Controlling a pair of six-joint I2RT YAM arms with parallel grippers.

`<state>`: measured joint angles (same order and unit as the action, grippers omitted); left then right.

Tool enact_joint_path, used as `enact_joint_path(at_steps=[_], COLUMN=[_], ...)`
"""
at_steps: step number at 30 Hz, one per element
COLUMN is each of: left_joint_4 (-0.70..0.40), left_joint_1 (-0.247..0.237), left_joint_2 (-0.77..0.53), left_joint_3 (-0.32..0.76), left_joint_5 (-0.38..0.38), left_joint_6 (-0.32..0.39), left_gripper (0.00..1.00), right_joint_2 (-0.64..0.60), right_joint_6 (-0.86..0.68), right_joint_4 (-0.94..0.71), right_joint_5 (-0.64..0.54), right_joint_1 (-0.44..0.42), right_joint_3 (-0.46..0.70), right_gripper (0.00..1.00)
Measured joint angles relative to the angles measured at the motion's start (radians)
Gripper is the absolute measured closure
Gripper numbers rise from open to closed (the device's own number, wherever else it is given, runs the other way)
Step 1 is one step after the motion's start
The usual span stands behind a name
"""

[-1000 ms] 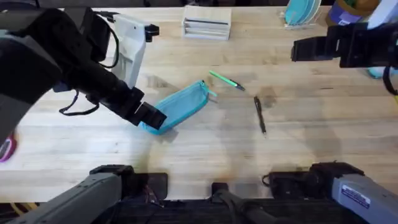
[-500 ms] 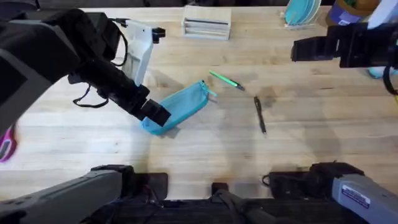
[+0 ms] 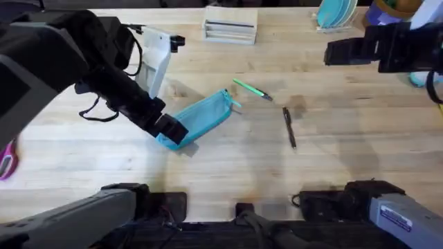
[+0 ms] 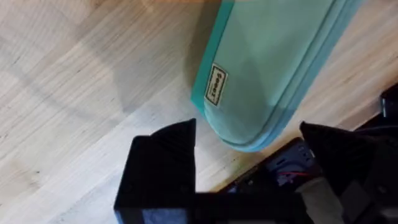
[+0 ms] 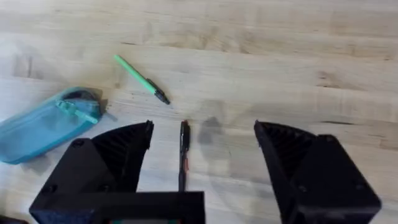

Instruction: Unzip the bag, pick up the pens from the table one at a time and place them inside, then zip the bag closed.

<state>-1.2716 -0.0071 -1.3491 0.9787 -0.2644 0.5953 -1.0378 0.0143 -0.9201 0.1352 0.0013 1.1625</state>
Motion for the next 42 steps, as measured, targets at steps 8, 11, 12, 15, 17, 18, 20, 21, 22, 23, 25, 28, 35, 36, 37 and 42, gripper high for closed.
enact_joint_path(at_steps=[8,11,12,15,17,18,20,21,22,23,25,28,35,36,37,42], left_joint_4=[0.035,0.050,0.049,0.047,0.049,0.050,0.051,0.053,0.056,0.060,0.066,0.080,0.090,0.091,0.092,0.094], left_joint_1=[0.000,0.000,0.000,0.000,0.000,0.000,0.000,0.000,0.000,0.000,0.000,0.000,0.000,0.000,0.000,0.000], left_joint_2=[0.000,0.000,0.000,0.000,0.000,0.000,0.000,0.000,0.000,0.000,0.000,0.000,0.000,0.000,0.000,0.000], left_joint_3=[-0.008,-0.032,-0.040,-0.050,-0.050,-0.050,-0.050,-0.050,-0.050,-0.050,-0.050,-0.050,-0.050,-0.050,-0.050,-0.050], left_joint_5=[0.005,0.007,0.007,0.007,0.007,0.007,0.007,0.007,0.007,0.008,0.012,0.024,0.025,0.025,0.025,0.026], left_joint_6=[0.002,0.003,0.003,0.004,0.003,0.003,0.004,0.004,0.004,0.004,0.004,0.010,0.011,0.011,0.011,0.011], left_gripper=[0.036,0.035,0.039,0.096,0.132,0.154,0.209,0.268,0.325,0.406,0.619,0.938,0.957,0.959,0.960,0.959], right_joint_2=[0.000,0.000,0.000,0.000,0.000,0.000,0.000,0.000,0.000,0.000,0.000,0.000,0.000,0.000,0.000,-0.011], right_joint_6=[0.000,0.000,0.000,0.000,0.000,0.000,0.000,0.000,0.000,0.000,0.000,0.000,0.000,0.000,0.000,-0.079], right_joint_4=[0.000,0.000,0.000,0.000,0.000,0.001,0.001,0.001,0.001,0.001,0.001,0.001,0.004,0.007,0.011,0.070], right_joint_5=[0.000,0.000,0.000,0.000,0.000,0.000,0.000,0.000,0.000,0.000,0.000,0.000,0.000,0.000,0.004,0.127], right_joint_1=[0.000,0.000,0.000,0.000,0.000,0.000,0.000,0.000,0.000,0.000,0.000,0.000,0.000,0.000,0.000,0.027], right_joint_3=[0.000,0.000,0.000,0.000,0.000,0.000,0.000,0.000,0.000,0.000,0.000,0.000,0.000,0.000,0.000,0.000], right_gripper=[0.004,0.005,0.005,0.005,0.005,0.005,0.005,0.005,0.005,0.005,0.004,0.003,0.004,0.004,0.004,0.004])
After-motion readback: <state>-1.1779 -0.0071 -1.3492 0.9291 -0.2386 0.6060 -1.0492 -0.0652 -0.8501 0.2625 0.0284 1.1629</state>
